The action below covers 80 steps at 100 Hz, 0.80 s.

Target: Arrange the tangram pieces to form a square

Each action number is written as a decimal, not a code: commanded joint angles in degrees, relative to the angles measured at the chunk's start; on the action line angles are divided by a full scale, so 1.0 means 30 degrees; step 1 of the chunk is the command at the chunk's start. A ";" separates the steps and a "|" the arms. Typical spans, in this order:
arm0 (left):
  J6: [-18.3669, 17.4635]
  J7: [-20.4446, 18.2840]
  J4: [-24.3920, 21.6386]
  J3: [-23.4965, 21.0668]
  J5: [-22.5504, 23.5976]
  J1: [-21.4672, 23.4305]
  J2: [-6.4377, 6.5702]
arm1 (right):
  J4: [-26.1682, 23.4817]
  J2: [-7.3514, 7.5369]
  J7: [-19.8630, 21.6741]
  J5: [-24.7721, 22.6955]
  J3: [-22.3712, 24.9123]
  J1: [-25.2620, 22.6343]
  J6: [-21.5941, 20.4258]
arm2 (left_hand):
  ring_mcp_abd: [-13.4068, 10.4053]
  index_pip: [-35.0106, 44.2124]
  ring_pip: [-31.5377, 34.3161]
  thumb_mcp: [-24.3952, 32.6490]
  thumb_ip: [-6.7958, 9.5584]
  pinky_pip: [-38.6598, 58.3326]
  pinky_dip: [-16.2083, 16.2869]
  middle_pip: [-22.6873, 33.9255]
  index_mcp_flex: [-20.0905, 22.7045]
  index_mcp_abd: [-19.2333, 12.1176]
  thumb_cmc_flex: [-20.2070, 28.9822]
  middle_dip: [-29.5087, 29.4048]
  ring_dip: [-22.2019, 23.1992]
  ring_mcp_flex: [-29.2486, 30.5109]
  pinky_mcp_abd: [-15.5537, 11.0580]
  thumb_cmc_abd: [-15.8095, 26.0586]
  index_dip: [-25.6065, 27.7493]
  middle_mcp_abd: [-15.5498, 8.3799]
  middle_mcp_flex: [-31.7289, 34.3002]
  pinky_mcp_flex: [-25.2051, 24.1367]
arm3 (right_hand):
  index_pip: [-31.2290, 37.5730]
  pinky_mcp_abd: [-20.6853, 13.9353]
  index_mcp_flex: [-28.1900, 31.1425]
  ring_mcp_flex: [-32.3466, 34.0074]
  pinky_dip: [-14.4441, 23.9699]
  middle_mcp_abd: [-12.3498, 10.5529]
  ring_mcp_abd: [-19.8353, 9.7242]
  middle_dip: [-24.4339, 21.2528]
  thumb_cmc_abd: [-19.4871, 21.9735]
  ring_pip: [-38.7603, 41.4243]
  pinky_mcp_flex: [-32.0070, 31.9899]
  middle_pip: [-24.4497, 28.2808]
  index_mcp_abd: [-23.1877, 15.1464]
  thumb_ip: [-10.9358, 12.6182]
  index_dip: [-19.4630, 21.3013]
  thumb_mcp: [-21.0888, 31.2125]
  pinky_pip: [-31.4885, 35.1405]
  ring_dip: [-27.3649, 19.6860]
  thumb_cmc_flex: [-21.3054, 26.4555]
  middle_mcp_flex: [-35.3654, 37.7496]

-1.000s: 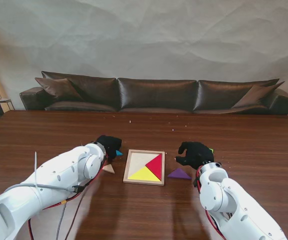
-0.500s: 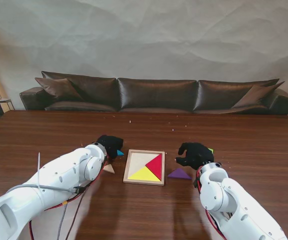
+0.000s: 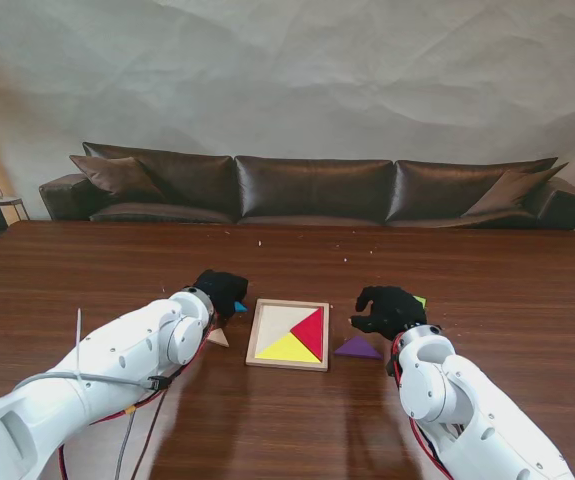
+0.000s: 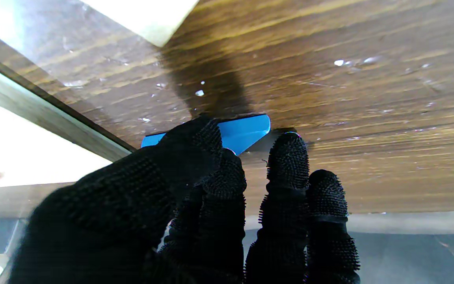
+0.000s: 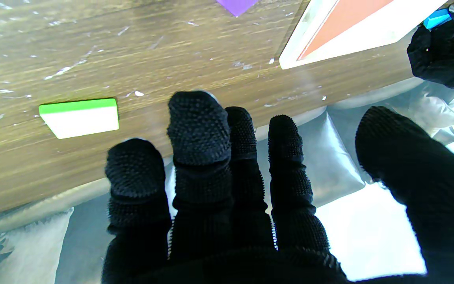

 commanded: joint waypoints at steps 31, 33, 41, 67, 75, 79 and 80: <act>0.0181 -0.0941 0.0288 -0.0192 0.0189 0.0754 0.0261 | 0.0139 0.0032 0.0549 0.0053 -0.0100 0.0063 -0.0042 | 0.0226 0.1492 -0.2840 -0.1963 -0.0199 -0.0378 0.0449 -0.4187 0.1268 -0.0956 0.1200 0.0907 -0.2475 -0.2312 0.0380 -0.0416 -0.0057 0.0925 -0.1599 -0.1765 | 0.0162 0.0134 -0.0172 -0.0235 0.0352 0.0451 0.0177 -0.0386 0.0249 0.0016 -0.0530 -0.0036 0.0273 -0.0151 0.0287 -0.0061 0.0154 0.0187 -0.0412 -0.0065; 0.0172 -0.0987 0.0215 -0.0255 0.0211 0.0766 0.0291 | 0.0143 0.0034 0.0564 0.0055 -0.0100 0.0068 -0.0031 | 0.0264 0.1456 -0.2849 -0.1976 -0.0204 -0.0403 0.0476 -0.4390 0.1273 -0.0975 0.1173 0.0840 -0.2471 -0.2344 0.0432 -0.0412 -0.0066 0.1005 -0.1673 -0.1807 | 0.0169 0.0135 -0.0160 -0.0237 0.0352 0.0455 0.0173 -0.0387 0.0254 0.0016 -0.0530 -0.0036 0.0304 -0.0149 0.0287 -0.0054 0.0157 0.0187 -0.0406 -0.0070; 0.0105 -0.0995 0.0035 -0.0421 0.0341 0.0771 0.0369 | 0.0168 0.0042 0.0612 0.0063 -0.0103 0.0081 -0.0002 | 0.0304 0.1132 -0.2785 -0.2020 -0.0228 -0.0470 0.0636 -0.5413 0.1310 -0.1330 0.0714 0.0514 -0.2385 -0.2595 0.0487 -0.0306 -0.0177 0.1366 -0.2436 -0.2037 | 0.0174 0.0131 -0.0166 -0.0224 0.0351 0.0456 0.0190 -0.0392 0.0249 0.0030 -0.0538 -0.0037 0.0306 -0.0152 0.0284 -0.0061 0.0160 0.0189 -0.0405 -0.0083; -0.0194 -0.1197 -0.0536 -0.1137 0.0462 0.0905 0.0583 | 0.0248 0.0068 0.0801 0.0119 -0.0126 0.0156 0.0025 | 0.0710 -0.2549 -0.3037 -0.0593 0.0340 -0.1409 0.1548 -0.4931 0.0698 -0.2112 -0.2157 -0.6687 -0.2188 -0.3682 0.0632 0.0601 -0.0139 0.2604 -0.6176 -0.2925 | 0.0224 0.0150 -0.0094 -0.0205 0.0345 0.0463 0.0193 -0.0404 0.0216 0.0046 -0.0534 -0.0027 0.0350 -0.0157 0.0278 -0.0014 0.0179 0.0185 -0.0348 -0.0065; -0.0396 -0.1234 -0.0621 -0.1326 0.0476 0.0913 0.0633 | 0.0289 0.0070 0.0818 0.0128 -0.0142 0.0191 0.0032 | 0.0836 -0.4501 -0.3146 -0.0351 0.1281 -0.1653 0.1664 -0.5516 0.0287 -0.2412 -0.3088 -0.7412 -0.2162 -0.3967 0.0606 0.1067 -0.0989 0.2767 -0.6810 -0.3204 | 0.0239 0.0161 -0.0071 -0.0194 0.0343 0.0476 0.0164 -0.0408 0.0196 0.0056 -0.0536 -0.0029 0.0362 -0.0162 0.0276 -0.0004 0.0183 0.0186 -0.0349 -0.0073; -0.0422 -0.1326 -0.0695 -0.1404 0.0463 0.0917 0.0663 | 0.0303 0.0074 0.0839 0.0132 -0.0145 0.0203 0.0029 | 0.0842 -0.5069 -0.3168 -0.0470 0.1293 -0.1710 0.1721 -0.5683 0.0114 -0.2462 -0.3240 -0.7545 -0.2137 -0.4070 0.0592 0.1134 -0.1265 0.2834 -0.7018 -0.3278 | 0.0239 0.0169 -0.0076 -0.0198 0.0343 0.0474 0.0199 -0.0411 0.0215 0.0058 -0.0523 -0.0029 0.0373 -0.0164 0.0272 0.0001 0.0192 0.0185 -0.0344 -0.0079; -0.0441 -0.1331 -0.0696 -0.1422 0.0463 0.0916 0.0666 | 0.0307 0.0074 0.0841 0.0134 -0.0146 0.0207 0.0029 | 0.0819 -0.5209 -0.3176 -0.0506 0.1289 -0.1727 0.1731 -0.5744 0.0001 -0.2471 -0.3304 -0.7579 -0.2134 -0.4101 0.0582 0.1154 -0.1327 0.2852 -0.7117 -0.3310 | 0.0234 0.0171 -0.0090 -0.0198 0.0342 0.0475 0.0204 -0.0411 0.0212 0.0058 -0.0522 -0.0028 0.0360 -0.0164 0.0269 0.0002 0.0193 0.0184 -0.0338 -0.0080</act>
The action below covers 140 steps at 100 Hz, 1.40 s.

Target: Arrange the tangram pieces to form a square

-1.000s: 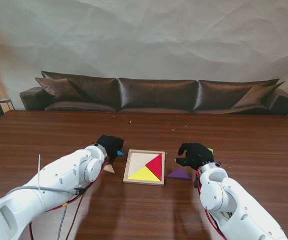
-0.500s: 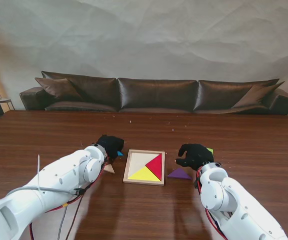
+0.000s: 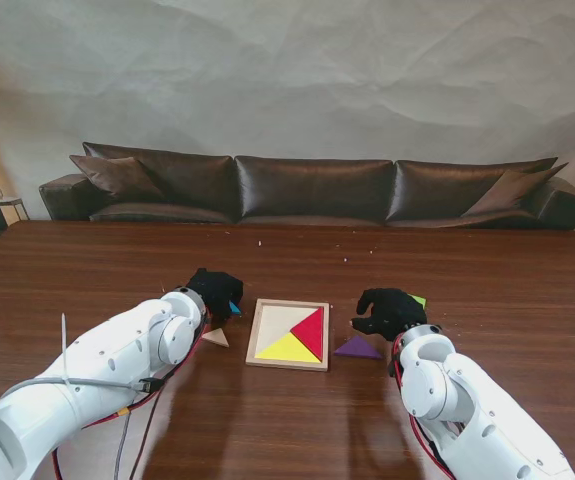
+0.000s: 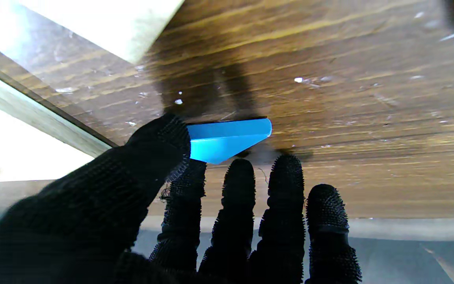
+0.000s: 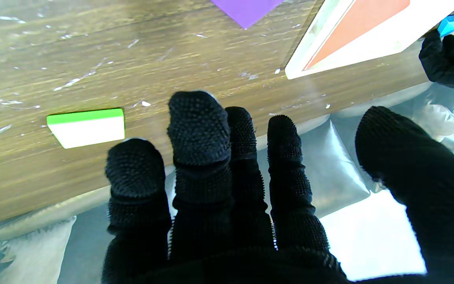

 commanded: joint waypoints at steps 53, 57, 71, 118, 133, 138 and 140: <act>-0.0174 0.0153 0.1571 0.0730 -0.0198 -0.0666 -0.0339 | 0.0241 0.0019 0.0577 0.0198 -0.0079 0.0139 -0.0142 | -0.1213 -0.9580 -0.0206 0.0008 0.0666 -0.0199 0.0114 -0.3291 -0.2009 0.0843 -0.0842 -0.4065 -0.0435 -0.0691 -0.1469 0.0670 -0.5706 0.1042 -0.2333 -0.0168 | 0.0283 0.0192 -0.0014 -0.0117 0.0328 0.0422 0.0173 -0.0388 0.0170 0.0108 -0.0543 0.0008 0.0260 -0.0177 0.0250 0.0032 0.0208 0.0183 -0.0306 0.0069; -0.0242 0.0190 0.1768 0.0872 -0.0340 -0.0784 -0.0433 | 0.0262 0.0018 0.0590 0.0231 -0.0077 0.0151 -0.0159 | -0.1196 -0.9552 -0.0140 0.0037 0.0678 -0.0136 0.0107 -0.3209 -0.1867 0.0834 -0.0806 -0.4053 -0.0420 -0.0628 -0.1459 0.0707 -0.5695 0.0972 -0.2163 -0.0135 | 0.0279 0.0199 -0.0019 -0.0112 0.0328 0.0425 0.0194 -0.0390 0.0211 0.0111 -0.0552 0.0002 0.0244 -0.0177 0.0247 0.0029 0.0207 0.0184 -0.0319 0.0068; -0.0557 0.0183 0.2220 0.1250 -0.0634 -0.1059 -0.0634 | 0.0304 0.0016 0.0606 0.0269 -0.0064 0.0175 -0.0151 | -0.1249 -0.9324 0.0034 -0.0071 0.0650 0.0123 0.0038 -0.3075 -0.1917 0.0671 -0.1008 -0.4039 -0.0430 -0.0380 -0.1502 0.0804 -0.5471 0.0895 -0.1972 0.0080 | 0.0280 0.0192 -0.0018 -0.0106 0.0329 0.0435 0.0212 -0.0389 0.0125 0.0116 -0.0552 0.0003 0.0287 -0.0178 0.0240 0.0054 0.0210 0.0184 -0.0273 0.0095; -0.1282 0.0131 0.3385 0.2042 -0.1237 -0.1477 -0.1035 | 0.0501 -0.0007 0.0575 0.0454 -0.0018 0.0255 -0.0268 | -0.0863 -0.5822 0.0722 -0.0010 0.0750 0.1385 0.0322 -0.2183 -0.0794 -0.0059 -0.0318 -0.3723 -0.0207 0.0692 -0.0747 0.1113 -0.3181 -0.0340 -0.0199 0.0616 | 0.0314 0.0212 0.0004 -0.0058 0.0330 0.0440 0.0222 -0.0386 0.0067 0.0136 -0.0528 0.0008 0.0336 -0.0201 0.0228 0.0125 0.0246 0.0185 -0.0234 0.0189; -0.1413 0.0176 0.3584 0.2209 -0.1354 -0.1445 -0.1122 | 0.0541 -0.0005 0.0579 0.0485 -0.0008 0.0267 -0.0325 | -0.0655 -0.3297 0.0793 -0.0021 0.0742 0.1526 0.0530 -0.2023 -0.0613 -0.0454 -0.0348 -0.3639 -0.0072 0.0546 -0.0462 0.1140 -0.1806 -0.0865 0.0047 0.0287 | 0.0312 0.0220 -0.0037 -0.0040 0.0328 0.0428 0.0222 -0.0385 0.0003 0.0143 -0.0535 0.0003 0.0342 -0.0209 0.0223 0.0148 0.0249 0.0187 -0.0187 0.0174; -0.1432 0.0116 0.3562 0.2164 -0.1416 -0.1395 -0.1117 | 0.0547 0.0001 0.0605 0.0486 -0.0001 0.0265 -0.0351 | -0.0539 -0.2942 0.0785 -0.0026 0.0748 0.1520 0.0603 -0.1973 -0.0497 -0.0503 -0.0329 -0.3615 -0.0038 0.0472 -0.0387 0.1159 -0.1669 -0.0938 0.0137 0.0191 | 0.0322 0.0220 -0.0023 -0.0030 0.0327 0.0414 0.0213 -0.0379 -0.0017 0.0146 -0.0535 0.0018 0.0343 -0.0215 0.0224 0.0149 0.0249 0.0188 -0.0194 0.0196; -0.1433 0.0104 0.3553 0.2148 -0.1429 -0.1375 -0.1113 | 0.0554 0.0002 0.0610 0.0490 0.0001 0.0265 -0.0360 | -0.0518 -0.2722 0.0776 -0.0037 0.0748 0.1522 0.0644 -0.1950 -0.0355 -0.0562 -0.0340 -0.3604 -0.0024 0.0447 -0.0366 0.1174 -0.1589 -0.1013 0.0189 0.0178 | 0.0326 0.0218 -0.0019 -0.0024 0.0326 0.0430 0.0208 -0.0378 -0.0030 0.0147 -0.0530 0.0022 0.0375 -0.0214 0.0224 0.0166 0.0251 0.0188 -0.0171 0.0206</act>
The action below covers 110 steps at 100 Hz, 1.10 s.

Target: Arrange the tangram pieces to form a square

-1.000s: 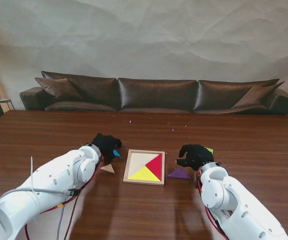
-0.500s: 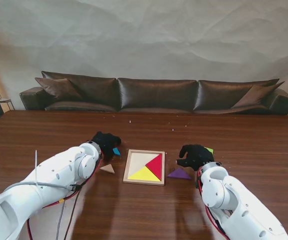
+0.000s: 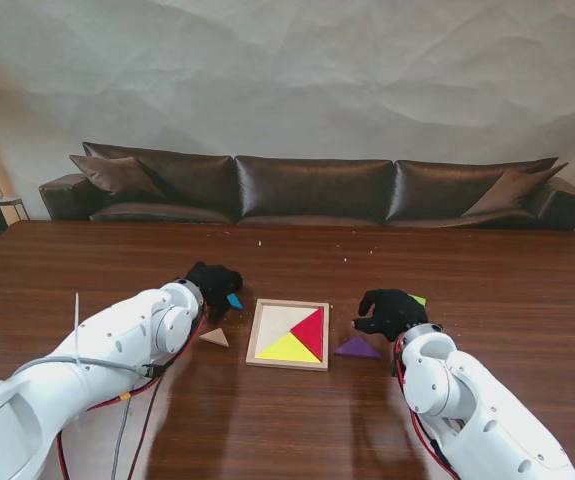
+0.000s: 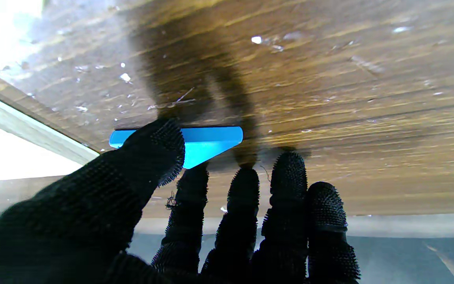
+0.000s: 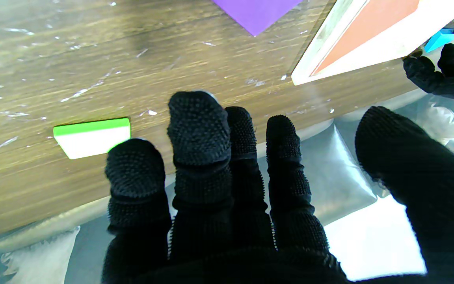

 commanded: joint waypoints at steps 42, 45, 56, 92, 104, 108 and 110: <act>0.0034 -0.0474 0.0277 -0.0074 -0.0069 0.0977 -0.0099 | 0.0076 -0.0021 0.0351 0.0048 -0.0055 -0.0032 -0.0212 | -0.0453 1.0863 0.0166 -0.2649 -0.1136 0.1815 0.1188 0.1268 0.2233 -0.2012 0.3220 0.3851 0.0203 0.1067 0.0345 -0.0789 0.3471 -0.2051 0.3532 0.0323 | 0.0275 0.0178 -0.0043 0.0034 0.0319 0.0425 0.0160 -0.0207 -0.0058 0.0149 -0.0491 0.0019 0.0179 -0.0229 0.0214 0.0198 0.0282 0.0186 -0.0159 0.0237; 0.0021 -0.0402 0.0362 -0.0054 -0.0098 0.0986 -0.0134 | 0.0081 -0.0024 0.0345 0.0057 -0.0061 -0.0028 -0.0212 | -0.0492 1.1383 0.0379 -0.2616 -0.1136 0.2009 0.1254 0.1391 0.2201 -0.1898 0.3257 0.4392 0.0296 0.1230 0.0339 -0.0851 0.3789 -0.2024 0.3800 0.0438 | 0.0273 0.0186 -0.0058 0.0040 0.0318 0.0420 0.0176 -0.0206 -0.0052 0.0151 -0.0484 0.0021 0.0157 -0.0231 0.0211 0.0200 0.0285 0.0187 -0.0154 0.0242; -0.0105 -0.0212 0.0764 0.0076 -0.0275 0.0964 -0.0306 | 0.0106 -0.0031 0.0314 0.0063 -0.0076 -0.0009 -0.0210 | -0.0787 1.3352 0.1124 -0.2361 -0.1128 0.2591 0.1322 0.0919 0.2150 -0.1555 0.3474 0.6104 0.0566 0.1807 0.0279 -0.0979 0.4535 -0.1995 0.4802 0.0936 | 0.0284 0.0187 -0.0055 0.0074 0.0315 0.0440 0.0161 -0.0205 -0.0048 0.0166 -0.0459 0.0025 0.0171 -0.0232 0.0208 0.0209 0.0298 0.0192 -0.0148 0.0247; -0.0468 0.0240 0.1333 0.0259 -0.0503 0.0981 -0.0575 | 0.0157 -0.0031 0.0341 0.0112 -0.0070 0.0003 -0.0219 | -0.1693 1.6166 0.2177 -0.1607 -0.1065 0.3575 0.0439 0.0103 0.3094 -0.0424 0.4681 0.9163 0.2092 0.4703 -0.0496 -0.1414 0.5673 -0.2916 0.8880 0.3044 | 0.0319 0.0203 -0.0046 0.0084 0.0306 0.0429 0.0187 -0.0208 -0.0023 0.0165 -0.0459 0.0030 0.0173 -0.0234 0.0202 0.0238 0.0301 0.0192 -0.0132 0.0267; -0.0442 0.0042 0.1156 0.0126 -0.0543 0.1040 -0.0502 | 0.0173 -0.0036 0.0340 0.0151 -0.0071 0.0011 -0.0221 | -0.1578 1.6072 0.1581 -0.1546 -0.0957 0.3406 0.0105 0.0355 0.2938 -0.0091 0.4968 0.9237 0.2138 0.5249 -0.0178 -0.1472 0.5577 -0.2979 0.8902 0.3589 | 0.0323 0.0200 -0.0048 0.0084 0.0303 0.0427 0.0178 -0.0210 0.0037 0.0160 -0.0456 0.0027 0.0174 -0.0228 0.0195 0.0241 0.0302 0.0190 -0.0128 0.0255; -0.0434 -0.0044 0.1116 0.0100 -0.0578 0.1048 -0.0489 | 0.0179 -0.0036 0.0348 0.0163 -0.0071 0.0016 -0.0223 | -0.1569 1.6018 0.1269 -0.1486 -0.0927 0.3373 -0.0016 0.0435 0.2806 0.0014 0.5073 0.9300 0.2143 0.5434 -0.0088 -0.1448 0.5546 -0.2963 0.8781 0.3841 | 0.0319 0.0198 -0.0057 0.0084 0.0302 0.0434 0.0174 -0.0211 0.0041 0.0158 -0.0456 0.0026 0.0177 -0.0229 0.0192 0.0225 0.0302 0.0189 -0.0135 0.0250; -0.0433 -0.0094 0.1086 0.0082 -0.0595 0.1055 -0.0478 | 0.0184 -0.0037 0.0348 0.0171 -0.0072 0.0019 -0.0222 | -0.1550 1.5994 0.1095 -0.1424 -0.0907 0.3368 -0.0072 0.0520 0.2744 0.0080 0.5172 0.9398 0.2126 0.5590 -0.0013 -0.1450 0.5534 -0.2947 0.8674 0.3972 | 0.0317 0.0194 -0.0060 0.0084 0.0301 0.0438 0.0173 -0.0212 0.0046 0.0158 -0.0455 0.0024 0.0190 -0.0227 0.0190 0.0225 0.0301 0.0189 -0.0129 0.0242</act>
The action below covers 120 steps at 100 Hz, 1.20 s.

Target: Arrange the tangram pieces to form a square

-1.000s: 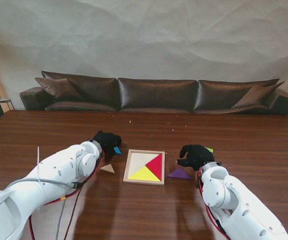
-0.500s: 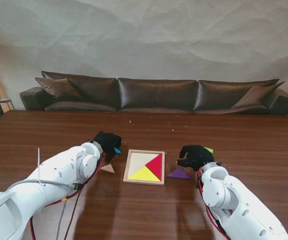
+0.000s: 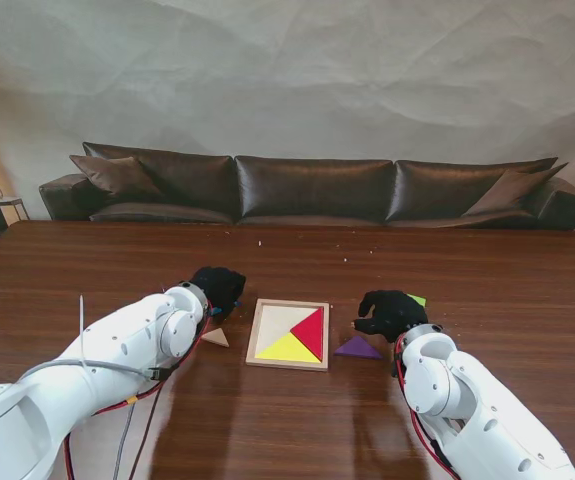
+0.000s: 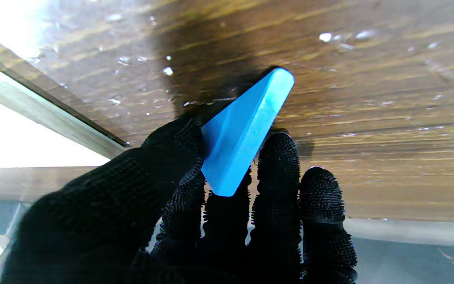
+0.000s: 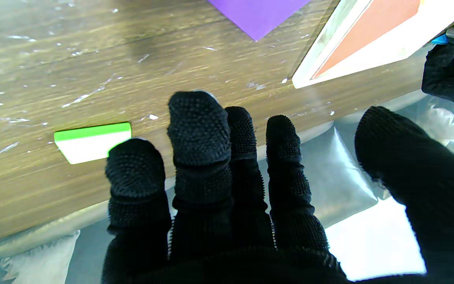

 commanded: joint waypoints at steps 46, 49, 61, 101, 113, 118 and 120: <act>0.0767 -0.2074 -0.0501 -0.0458 -0.0168 0.1164 0.0446 | 0.0071 -0.0031 0.0378 0.0061 -0.0072 0.0005 -0.0075 | -0.0047 -0.0764 -0.4707 -0.0765 0.0516 0.2341 -0.3916 -0.0727 -0.0402 0.1097 0.4915 -0.0703 0.0946 0.2319 -0.0997 -0.0491 -0.0235 -0.0386 -0.1325 0.3490 | 0.0336 0.0195 0.0045 0.0086 0.0296 0.0462 0.0193 -0.0210 0.0109 0.0152 -0.0452 0.0037 0.0240 -0.0209 0.0183 0.0199 0.0311 0.0193 -0.0154 0.0228; 0.0784 -0.2107 -0.0507 -0.0599 -0.0287 0.1217 0.0429 | 0.0077 -0.0031 0.0378 0.0062 -0.0077 0.0008 -0.0083 | 0.0008 -0.0808 -0.4810 -0.0810 0.0541 0.2699 -0.4469 -0.0768 -0.0384 0.1155 0.5015 -0.0744 0.1002 0.2307 -0.1056 -0.0488 -0.0228 -0.0358 -0.1337 0.3638 | 0.0331 0.0204 0.0036 0.0086 0.0297 0.0452 0.0190 -0.0210 0.0120 0.0152 -0.0455 0.0038 0.0220 -0.0210 0.0180 0.0190 0.0313 0.0194 -0.0168 0.0223; 0.0924 -0.2375 -0.0637 -0.0975 -0.0642 0.1380 0.0438 | 0.0100 -0.0024 0.0408 0.0061 -0.0108 0.0029 -0.0123 | 0.0245 -0.1035 -0.5163 -0.0938 0.0553 0.2886 -0.5174 -0.1053 -0.0612 0.1423 0.5028 -0.0937 0.1034 0.1990 -0.1286 -0.0487 -0.0338 -0.0122 -0.1652 0.3949 | 0.0325 0.0202 0.0051 0.0084 0.0299 0.0436 0.0208 -0.0214 0.0160 0.0153 -0.0454 0.0037 0.0212 -0.0202 0.0175 0.0193 0.0316 0.0195 -0.0180 0.0245; 0.0937 -0.2505 -0.0518 -0.2112 -0.1743 0.1747 0.0227 | 0.0170 0.0000 0.0510 0.0035 -0.0163 0.0090 -0.0161 | 0.0344 -0.1802 -0.6078 0.0323 0.0263 0.2947 -0.7581 -0.1084 0.0234 0.1855 0.6232 -0.1952 0.0662 0.2618 -0.1987 -0.0966 -0.0437 0.0034 -0.1626 0.7849 | 0.0336 0.0186 0.0095 0.0076 0.0296 0.0459 0.0227 -0.0217 0.0234 0.0143 -0.0456 0.0034 0.0229 -0.0180 0.0173 0.0158 0.0321 0.0194 -0.0168 0.0269; 0.1065 -0.2428 -0.0701 -0.2342 -0.1729 0.1855 0.0266 | 0.0214 -0.0003 0.0493 0.0029 -0.0182 0.0122 -0.0178 | 0.0019 -0.1831 -0.6376 0.0398 0.0213 0.2659 -0.7634 -0.0950 0.0674 0.1788 0.6262 -0.2379 0.0342 0.3098 -0.2137 -0.1231 -0.0467 -0.0061 -0.1393 0.8493 | 0.0343 0.0174 0.0109 0.0101 0.0293 0.0440 0.0219 -0.0212 0.0239 0.0160 -0.0436 0.0048 0.0258 -0.0177 0.0174 0.0162 0.0326 0.0198 -0.0173 0.0281; 0.1127 -0.2417 -0.0872 -0.2521 -0.1745 0.1935 0.0301 | 0.0239 -0.0007 0.0477 0.0040 -0.0193 0.0137 -0.0184 | 0.0031 -0.1834 -0.6459 0.0435 0.0186 0.2553 -0.7610 -0.0880 0.0865 0.1801 0.6304 -0.2482 0.0285 0.3260 -0.2090 -0.1357 -0.0478 -0.0082 -0.1285 0.8709 | 0.0343 0.0180 0.0104 0.0111 0.0291 0.0490 0.0226 -0.0213 0.0259 0.0172 -0.0434 0.0049 0.0243 -0.0178 0.0174 0.0167 0.0327 0.0202 -0.0187 0.0288; 0.1160 -0.2370 -0.0939 -0.2578 -0.1712 0.1964 0.0317 | 0.0247 -0.0007 0.0477 0.0044 -0.0196 0.0142 -0.0185 | 0.0002 -0.1807 -0.6476 0.0443 0.0179 0.2555 -0.7581 -0.0860 0.0967 0.1792 0.6323 -0.2509 0.0263 0.3320 -0.2073 -0.1426 -0.0470 -0.0084 -0.1232 0.8788 | 0.0347 0.0185 0.0110 0.0111 0.0291 0.0469 0.0226 -0.0214 0.0262 0.0174 -0.0431 0.0048 0.0237 -0.0178 0.0175 0.0162 0.0328 0.0202 -0.0190 0.0287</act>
